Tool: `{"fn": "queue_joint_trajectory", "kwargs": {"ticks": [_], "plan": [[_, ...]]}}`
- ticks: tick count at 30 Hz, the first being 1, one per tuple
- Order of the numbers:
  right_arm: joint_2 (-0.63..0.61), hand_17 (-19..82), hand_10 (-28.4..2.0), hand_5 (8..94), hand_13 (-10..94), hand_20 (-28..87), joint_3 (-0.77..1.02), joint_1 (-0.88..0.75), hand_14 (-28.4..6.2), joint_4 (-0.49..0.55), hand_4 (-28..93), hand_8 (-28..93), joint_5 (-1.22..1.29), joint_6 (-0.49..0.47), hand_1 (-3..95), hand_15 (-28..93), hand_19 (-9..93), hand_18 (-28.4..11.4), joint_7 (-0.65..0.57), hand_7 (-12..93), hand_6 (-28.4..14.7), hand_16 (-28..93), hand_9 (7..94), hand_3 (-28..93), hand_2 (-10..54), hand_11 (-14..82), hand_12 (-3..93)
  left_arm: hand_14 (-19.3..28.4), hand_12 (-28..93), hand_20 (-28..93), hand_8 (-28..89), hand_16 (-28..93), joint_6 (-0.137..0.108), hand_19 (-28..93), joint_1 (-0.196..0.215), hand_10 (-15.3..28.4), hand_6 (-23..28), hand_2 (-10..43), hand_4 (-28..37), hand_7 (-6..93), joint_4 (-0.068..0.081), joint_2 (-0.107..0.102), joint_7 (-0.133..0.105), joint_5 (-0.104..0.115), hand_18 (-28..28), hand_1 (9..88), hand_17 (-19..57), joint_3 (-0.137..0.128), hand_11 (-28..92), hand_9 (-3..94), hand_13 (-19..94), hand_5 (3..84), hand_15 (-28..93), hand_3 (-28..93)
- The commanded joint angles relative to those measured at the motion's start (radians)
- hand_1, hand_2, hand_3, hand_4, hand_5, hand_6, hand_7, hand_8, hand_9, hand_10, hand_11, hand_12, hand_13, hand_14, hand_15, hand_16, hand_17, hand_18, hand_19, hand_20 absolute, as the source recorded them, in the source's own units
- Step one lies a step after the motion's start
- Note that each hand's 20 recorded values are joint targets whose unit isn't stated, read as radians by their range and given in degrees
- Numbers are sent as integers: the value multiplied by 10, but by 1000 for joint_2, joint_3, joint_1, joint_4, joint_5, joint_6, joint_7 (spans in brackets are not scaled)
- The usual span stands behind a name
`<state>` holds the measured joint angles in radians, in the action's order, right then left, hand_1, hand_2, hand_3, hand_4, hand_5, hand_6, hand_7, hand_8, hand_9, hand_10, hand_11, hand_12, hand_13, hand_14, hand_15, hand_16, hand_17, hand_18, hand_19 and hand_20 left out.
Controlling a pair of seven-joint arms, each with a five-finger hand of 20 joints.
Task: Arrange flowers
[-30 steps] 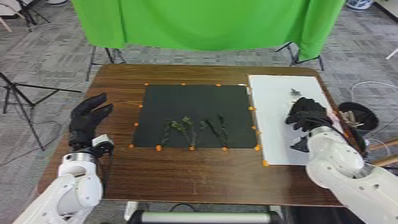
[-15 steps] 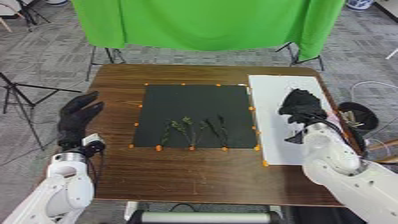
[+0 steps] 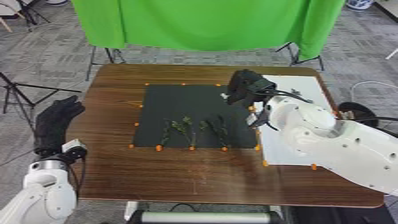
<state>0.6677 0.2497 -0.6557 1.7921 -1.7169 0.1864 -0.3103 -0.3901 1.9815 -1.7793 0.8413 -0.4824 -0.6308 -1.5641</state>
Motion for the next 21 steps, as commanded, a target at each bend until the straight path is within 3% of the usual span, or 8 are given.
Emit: {"fn": "queue_joint_trajectory", "kwargs": {"ticks": [1, 7, 12, 16, 21], "plan": [[210, 675, -112, 814, 927, 563, -111, 143, -15, -5, -205, 46, -24, -21, 624, 614, 932, -117, 89, 198, 16, 293, 888, 590, -95, 34, 305, 158, 124, 156, -87, 0, -30, 47, 2, 135, 16, 196, -282, 154, 8, 5, -18, 33, 73, 220, 92, 27, 205, 523, 414, 592, 228, 627], [342, 682, -108, 813, 932, 565, -187, 160, -10, -66, -206, 45, -104, 10, 618, 612, 932, -115, 134, 198, 18, 291, 886, 594, -95, 32, 303, 158, 123, 159, -85, 1, -24, 48, -24, 136, 17, 207, -283, 149, 21, 6, -16, 28, 70, 218, 96, 50, 200, 520, 416, 601, 229, 636], [425, 685, -102, 813, 935, 570, -213, 153, -11, -123, -211, 41, -120, -6, 613, 614, 932, -115, 147, 200, 25, 291, 884, 599, -95, 28, 296, 156, 123, 159, -85, -3, -24, 47, -53, 137, 18, 193, -283, 148, 34, 7, -26, 34, 70, 216, 95, 86, 197, 513, 410, 599, 220, 648], [482, 686, -101, 813, 936, 574, -234, 151, -12, -173, -214, 37, -144, -12, 612, 615, 932, -114, 138, 202, 27, 290, 883, 600, -95, 28, 294, 155, 122, 159, -84, -3, -13, 46, -85, 138, 21, 194, -283, 146, 47, 10, -20, 29, 69, 218, 96, 111, 193, 507, 409, 596, 218, 643], [559, 687, -99, 813, 937, 577, -251, 151, -10, -247, -215, 35, -184, -38, 610, 615, 932, -114, 145, 203, 28, 289, 881, 600, -95, 26, 290, 156, 124, 160, -80, -2, -26, 50, -93, 134, 24, 175, -283, 152, 40, 1, -29, 36, 71, 203, 94, 123, 191, 485, 403, 574, 218, 660]]}}
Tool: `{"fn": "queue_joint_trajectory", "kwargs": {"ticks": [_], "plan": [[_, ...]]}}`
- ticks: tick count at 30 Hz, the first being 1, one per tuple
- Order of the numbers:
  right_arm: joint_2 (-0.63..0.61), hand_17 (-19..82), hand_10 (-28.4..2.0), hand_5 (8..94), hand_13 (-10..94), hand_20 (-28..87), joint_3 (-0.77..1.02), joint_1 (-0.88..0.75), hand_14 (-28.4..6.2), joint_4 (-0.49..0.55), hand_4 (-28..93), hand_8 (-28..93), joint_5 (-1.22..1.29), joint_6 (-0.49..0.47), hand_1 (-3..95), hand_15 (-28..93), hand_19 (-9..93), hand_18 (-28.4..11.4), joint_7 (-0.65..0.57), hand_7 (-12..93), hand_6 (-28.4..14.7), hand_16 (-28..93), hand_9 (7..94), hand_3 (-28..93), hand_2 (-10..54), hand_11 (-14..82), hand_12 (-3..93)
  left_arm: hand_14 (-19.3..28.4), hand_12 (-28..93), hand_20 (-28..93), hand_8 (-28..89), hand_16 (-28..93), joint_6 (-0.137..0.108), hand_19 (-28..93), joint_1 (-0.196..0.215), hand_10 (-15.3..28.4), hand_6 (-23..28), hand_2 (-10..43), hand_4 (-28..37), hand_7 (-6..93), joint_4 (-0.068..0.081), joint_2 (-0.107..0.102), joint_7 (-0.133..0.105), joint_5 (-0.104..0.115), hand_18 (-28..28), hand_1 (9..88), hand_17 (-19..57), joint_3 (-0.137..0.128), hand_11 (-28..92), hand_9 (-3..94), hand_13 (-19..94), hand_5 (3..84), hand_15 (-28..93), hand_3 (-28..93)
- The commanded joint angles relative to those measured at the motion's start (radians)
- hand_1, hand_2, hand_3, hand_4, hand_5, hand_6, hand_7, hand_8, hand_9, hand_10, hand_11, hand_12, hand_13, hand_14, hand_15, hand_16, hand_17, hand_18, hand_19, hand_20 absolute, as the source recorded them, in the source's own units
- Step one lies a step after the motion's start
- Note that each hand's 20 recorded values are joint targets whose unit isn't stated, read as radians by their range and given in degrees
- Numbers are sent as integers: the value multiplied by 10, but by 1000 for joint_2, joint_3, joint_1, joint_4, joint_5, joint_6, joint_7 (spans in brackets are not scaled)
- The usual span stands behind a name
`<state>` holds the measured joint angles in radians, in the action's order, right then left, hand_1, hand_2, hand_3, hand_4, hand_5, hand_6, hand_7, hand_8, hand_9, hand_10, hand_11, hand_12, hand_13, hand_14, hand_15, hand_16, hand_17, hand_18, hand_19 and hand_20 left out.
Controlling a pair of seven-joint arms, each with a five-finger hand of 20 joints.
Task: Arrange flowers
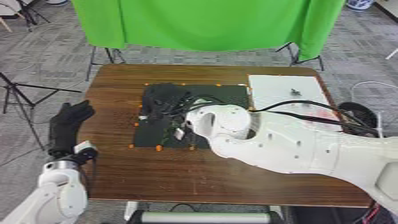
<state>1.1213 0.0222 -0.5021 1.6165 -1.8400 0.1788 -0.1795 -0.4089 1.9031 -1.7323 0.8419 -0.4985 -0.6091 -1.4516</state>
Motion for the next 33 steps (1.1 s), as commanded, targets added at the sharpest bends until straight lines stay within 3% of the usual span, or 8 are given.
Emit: {"fn": "queue_joint_trajectory", "kwargs": {"ticks": [1, 9, 23, 33], "plan": [[121, 687, -98, 811, 937, 579, -30, -2, -10, -88, -216, 35, -69, -27, 610, 616, 932, -115, 13, 203, 29, 290, 880, 600, -95, 26, 290, 156, 125, 160, -79, -2, -7, 51, -18, 134, 24, 170, -283, 154, -7, -2, -18, 17, 72, 202, 94, 15, 191, 483, 402, 569, 218, 662], [176, 690, -95, 807, 937, 583, -23, -32, -9, -169, -216, 31, -129, -80, 601, 622, 932, -115, -21, 203, 33, 285, 874, 601, -95, 24, 281, 156, 127, 160, -79, 0, 6, 57, -64, 134, 26, 137, -283, 159, 4, 5, -15, 4, 78, 179, 93, 59, 189, 469, 399, 556, 219, 677], [189, 690, -90, 790, 937, 585, -16, -39, -8, -261, -220, 27, -194, -96, 596, 618, 932, -115, -68, 212, 41, 282, 846, 595, -95, 33, 255, 159, 132, 158, -77, 3, 12, 64, -62, 133, 28, 85, -283, 164, 4, 14, -12, 2, 87, 169, 90, 61, 192, 461, 395, 545, 220, 700], [169, 683, -90, 771, 937, 581, 4, -40, -8, -250, -214, 25, -177, -160, 588, 607, 932, -114, -86, 216, 38, 289, 823, 607, -95, 39, 246, 159, 134, 157, -77, 4, 6, 66, -39, 134, 27, 53, -283, 168, -2, 15, -25, 19, 89, 166, 89, 47, 193, 459, 394, 540, 219, 705]]}}
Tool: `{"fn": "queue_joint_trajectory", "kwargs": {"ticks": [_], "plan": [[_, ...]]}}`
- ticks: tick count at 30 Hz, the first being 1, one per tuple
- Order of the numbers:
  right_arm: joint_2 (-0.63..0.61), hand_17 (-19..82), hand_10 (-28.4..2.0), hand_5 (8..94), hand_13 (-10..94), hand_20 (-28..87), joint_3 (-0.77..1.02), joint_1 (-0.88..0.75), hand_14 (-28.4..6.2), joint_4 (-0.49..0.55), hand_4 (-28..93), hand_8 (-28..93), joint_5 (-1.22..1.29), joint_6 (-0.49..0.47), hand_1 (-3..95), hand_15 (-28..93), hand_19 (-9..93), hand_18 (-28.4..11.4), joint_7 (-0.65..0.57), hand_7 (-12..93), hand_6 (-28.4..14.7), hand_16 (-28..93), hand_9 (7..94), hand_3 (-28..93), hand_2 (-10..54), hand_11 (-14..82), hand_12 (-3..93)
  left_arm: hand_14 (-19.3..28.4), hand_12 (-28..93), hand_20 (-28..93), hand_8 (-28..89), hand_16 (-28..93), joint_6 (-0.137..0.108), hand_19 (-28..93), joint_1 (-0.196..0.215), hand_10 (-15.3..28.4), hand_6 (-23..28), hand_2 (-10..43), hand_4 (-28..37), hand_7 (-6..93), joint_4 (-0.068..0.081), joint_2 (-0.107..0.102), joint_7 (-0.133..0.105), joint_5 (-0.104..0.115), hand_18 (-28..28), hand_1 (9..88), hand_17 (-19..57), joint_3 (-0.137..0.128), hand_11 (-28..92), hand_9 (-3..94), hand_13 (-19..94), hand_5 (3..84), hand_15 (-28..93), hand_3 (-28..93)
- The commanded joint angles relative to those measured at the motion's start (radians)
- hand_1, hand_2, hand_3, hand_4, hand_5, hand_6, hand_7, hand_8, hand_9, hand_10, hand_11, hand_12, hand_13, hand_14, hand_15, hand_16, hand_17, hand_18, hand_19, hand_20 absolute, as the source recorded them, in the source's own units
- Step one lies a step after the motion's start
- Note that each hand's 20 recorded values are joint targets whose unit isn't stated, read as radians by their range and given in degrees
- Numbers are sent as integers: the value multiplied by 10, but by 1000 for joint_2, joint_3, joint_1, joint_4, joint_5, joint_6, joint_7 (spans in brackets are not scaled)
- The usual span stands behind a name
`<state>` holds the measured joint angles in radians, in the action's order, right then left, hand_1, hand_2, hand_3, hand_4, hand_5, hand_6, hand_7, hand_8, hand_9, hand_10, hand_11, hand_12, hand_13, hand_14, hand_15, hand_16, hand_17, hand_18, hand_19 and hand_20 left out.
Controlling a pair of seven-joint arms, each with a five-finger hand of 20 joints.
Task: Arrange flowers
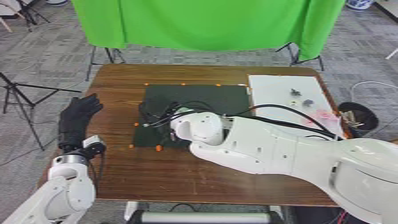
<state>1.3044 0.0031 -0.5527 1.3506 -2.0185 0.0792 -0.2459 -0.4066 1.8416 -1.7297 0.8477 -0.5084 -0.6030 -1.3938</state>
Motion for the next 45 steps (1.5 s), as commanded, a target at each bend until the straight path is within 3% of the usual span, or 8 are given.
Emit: {"fn": "queue_joint_trajectory", "kwargs": {"ticks": [1, 6, 13, 18, 26, 38, 41, 45], "plan": [[-15, 682, -90, 770, 937, 581, 27, 8, -8, 17, -214, 25, 1, -76, 587, 605, 932, -114, -21, 216, 38, 292, 821, 609, -95, 41, 244, 159, 134, 157, -77, 4, 7, 67, 18, 135, 27, 51, -283, 168, -2, 11, -9, 9, 89, 165, 89, -10, 192, 459, 394, 540, 219, 705], [-30, 671, -108, 694, 926, 571, 38, 6, -8, 48, -195, 24, 11, -127, 555, 598, 932, -113, -33, 228, 23, 296, 732, 603, -95, 102, 176, 160, 136, 157, -77, 5, 13, 69, 18, 135, 26, 42, -283, 170, -2, 12, -5, 5, 90, 165, 89, -10, 193, 457, 392, 537, 219, 707], [-39, 657, -116, 648, 914, 554, 57, 4, -12, 64, -202, 13, 18, -177, 514, 597, 932, -113, -38, 223, 21, 292, 683, 642, -95, 102, 156, 161, 138, 157, -77, 7, 18, 68, 21, 135, 25, 36, -283, 176, -2, 13, 1, 1, 92, 171, 89, -12, 194, 456, 392, 533, 222, 708], [-53, 644, -119, 608, 905, 528, 92, 7, -15, 98, -206, -109, 50, -263, 462, 590, 932, -111, -40, 215, 29, 284, 644, 704, -95, 91, 158, 162, 140, 157, -77, 8, 20, 69, 21, 134, 24, 32, -283, 179, -1, 13, 5, 0, 92, 175, 88, -13, 195, 455, 393, 533, 224, 710], [-94, 626, -133, 553, 893, 482, 167, 21, -22, 179, -210, -104, 99, -402, 436, 561, 932, -112, -36, 182, 34, 278, 589, 702, -95, 79, 151, 164, 141, 157, -78, 8, 22, 68, 29, 134, 25, 28, -283, 182, -3, 12, 13, 0, 93, 182, 88, -19, 197, 456, 395, 533, 231, 711], [-418, 610, -144, 516, 889, 444, 403, 4, -26, 485, -200, -90, 87, -349, 388, 538, 932, -120, -66, 143, 18, 273, 561, 682, -95, 75, 145, 164, 141, 156, -78, 7, 10, 68, 70, 133, 23, 22, -283, 185, -21, 19, 8, 4, 94, 187, 88, -48, 198, 455, 396, 532, 232, 715], [-524, 606, -145, 516, 888, 441, 501, -70, -29, 543, -197, -86, 75, -384, 367, 536, 932, -122, -117, 133, 15, 275, 560, 679, -95, 75, 145, 164, 141, 156, -78, 6, 8, 67, 82, 133, 23, 21, -283, 186, -24, 20, 2, 7, 94, 187, 88, -56, 199, 455, 396, 532, 232, 715], [-624, 596, -163, 518, 885, 434, 638, -212, -41, 570, -192, -77, 57, -408, 351, 524, 932, -132, -184, 114, 5, 276, 562, 661, -95, 72, 140, 163, 142, 156, -79, 7, 7, 67, 100, 133, 23, 17, -283, 186, -29, 40, 1, 6, 94, 189, 88, -74, 199, 455, 396, 532, 232, 715]]}}
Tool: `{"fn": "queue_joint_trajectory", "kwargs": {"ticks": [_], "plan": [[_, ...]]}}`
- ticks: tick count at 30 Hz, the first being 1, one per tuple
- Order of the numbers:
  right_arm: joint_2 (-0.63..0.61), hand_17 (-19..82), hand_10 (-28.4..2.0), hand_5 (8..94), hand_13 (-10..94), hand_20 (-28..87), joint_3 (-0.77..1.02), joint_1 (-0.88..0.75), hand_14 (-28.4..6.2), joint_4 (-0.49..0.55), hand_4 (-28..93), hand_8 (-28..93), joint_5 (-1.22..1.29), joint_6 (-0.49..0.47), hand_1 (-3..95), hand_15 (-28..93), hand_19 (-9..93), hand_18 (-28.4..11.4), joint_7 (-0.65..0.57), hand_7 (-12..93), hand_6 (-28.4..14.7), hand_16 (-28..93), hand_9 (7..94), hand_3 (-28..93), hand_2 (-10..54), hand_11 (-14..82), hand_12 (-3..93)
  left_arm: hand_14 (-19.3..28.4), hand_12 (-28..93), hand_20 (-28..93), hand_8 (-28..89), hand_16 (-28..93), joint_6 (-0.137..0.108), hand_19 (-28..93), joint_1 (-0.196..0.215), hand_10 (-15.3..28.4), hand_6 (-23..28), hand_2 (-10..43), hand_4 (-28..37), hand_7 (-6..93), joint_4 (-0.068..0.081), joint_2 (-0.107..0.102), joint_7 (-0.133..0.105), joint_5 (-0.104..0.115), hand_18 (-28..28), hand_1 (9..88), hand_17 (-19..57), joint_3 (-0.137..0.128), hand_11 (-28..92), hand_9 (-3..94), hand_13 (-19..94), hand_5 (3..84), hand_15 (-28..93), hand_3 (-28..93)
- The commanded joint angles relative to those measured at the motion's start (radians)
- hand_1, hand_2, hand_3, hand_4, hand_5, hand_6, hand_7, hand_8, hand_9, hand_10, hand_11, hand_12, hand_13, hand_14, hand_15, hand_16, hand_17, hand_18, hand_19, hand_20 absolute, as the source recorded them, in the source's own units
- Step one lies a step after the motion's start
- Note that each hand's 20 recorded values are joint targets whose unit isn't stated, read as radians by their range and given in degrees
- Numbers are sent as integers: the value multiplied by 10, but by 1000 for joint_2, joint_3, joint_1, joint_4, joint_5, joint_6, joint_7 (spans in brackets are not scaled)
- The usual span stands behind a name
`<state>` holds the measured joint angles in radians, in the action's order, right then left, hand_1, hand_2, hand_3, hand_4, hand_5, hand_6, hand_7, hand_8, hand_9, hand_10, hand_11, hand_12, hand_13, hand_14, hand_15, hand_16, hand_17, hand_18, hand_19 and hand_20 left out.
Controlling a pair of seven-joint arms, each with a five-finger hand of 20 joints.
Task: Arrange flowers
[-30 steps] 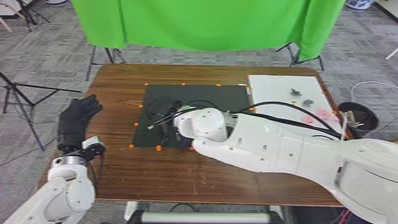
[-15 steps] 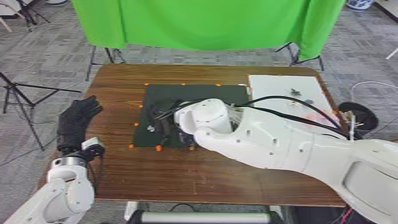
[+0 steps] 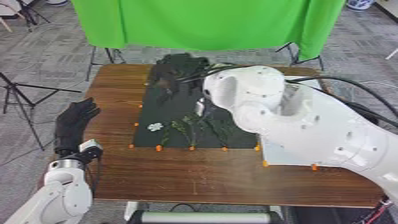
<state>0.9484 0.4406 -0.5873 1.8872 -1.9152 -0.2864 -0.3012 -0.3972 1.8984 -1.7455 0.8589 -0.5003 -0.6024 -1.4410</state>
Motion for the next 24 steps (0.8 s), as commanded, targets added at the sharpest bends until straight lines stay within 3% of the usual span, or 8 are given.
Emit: {"fn": "queue_joint_trajectory", "kwargs": {"ticks": [1, 4, 5, 11, 18, 24], "plan": [[-284, 596, -167, 519, 885, 432, 222, -207, -42, 29, -192, -76, -58, -43, 348, 522, 932, -133, -145, 111, 4, 276, 562, 656, -95, 72, 139, 163, 141, 156, -79, 7, -5, 68, 48, 133, 23, 16, -283, 186, -13, 31, -11, 10, 94, 190, 88, -28, 200, 456, 397, 532, 233, 716], [-333, 594, -171, 521, 885, 430, 258, -278, -45, 26, -188, -73, -99, -67, 339, 519, 932, -136, -232, 106, 2, 276, 565, 648, -95, 73, 136, 163, 142, 157, -79, 7, -3, 68, 59, 133, 23, 15, -283, 187, -21, 29, -10, 32, 95, 190, 88, -27, 202, 460, 398, 532, 233, 716], [-350, 593, -173, 522, 885, 431, 266, -301, -46, 25, -187, -73, -121, -71, 337, 518, 932, -138, -251, 105, 2, 276, 573, 645, -95, 77, 138, 163, 142, 156, -79, 7, -2, 69, 65, 133, 23, 15, -283, 186, -25, 34, 5, 2, 95, 191, 88, -41, 203, 461, 398, 532, 233, 716], [-401, 594, -173, 541, 889, 438, 356, -425, -50, -12, -182, -72, -112, -106, 338, 518, 932, -146, -314, 101, 4, 277, 619, 630, -95, 88, 155, 165, 141, 156, -80, 6, -10, 69, 79, 133, 23, 14, -283, 186, -24, 31, -18, 32, 95, 196, 88, -47, 204, 464, 398, 534, 232, 714], [-409, 594, -171, 547, 892, 445, 464, -531, -50, -59, -175, -73, -95, -116, 339, 521, 932, -149, -363, 103, 4, 278, 627, 625, -95, 86, 161, 164, 140, 156, -80, 6, -7, 69, 78, 133, 22, 14, -283, 187, -23, 39, -12, 32, 95, 198, 88, -45, 205, 466, 401, 534, 235, 712], [-411, 594, -170, 549, 891, 447, 499, -580, -51, -78, -171, -74, -80, -127, 340, 523, 932, -151, -389, 104, 3, 280, 631, 623, -95, 87, 163, 165, 141, 156, -80, 6, 2, 68, 75, 133, 22, 15, -283, 186, -21, 41, 3, 17, 95, 200, 88, -49, 206, 466, 400, 534, 235, 711]]}}
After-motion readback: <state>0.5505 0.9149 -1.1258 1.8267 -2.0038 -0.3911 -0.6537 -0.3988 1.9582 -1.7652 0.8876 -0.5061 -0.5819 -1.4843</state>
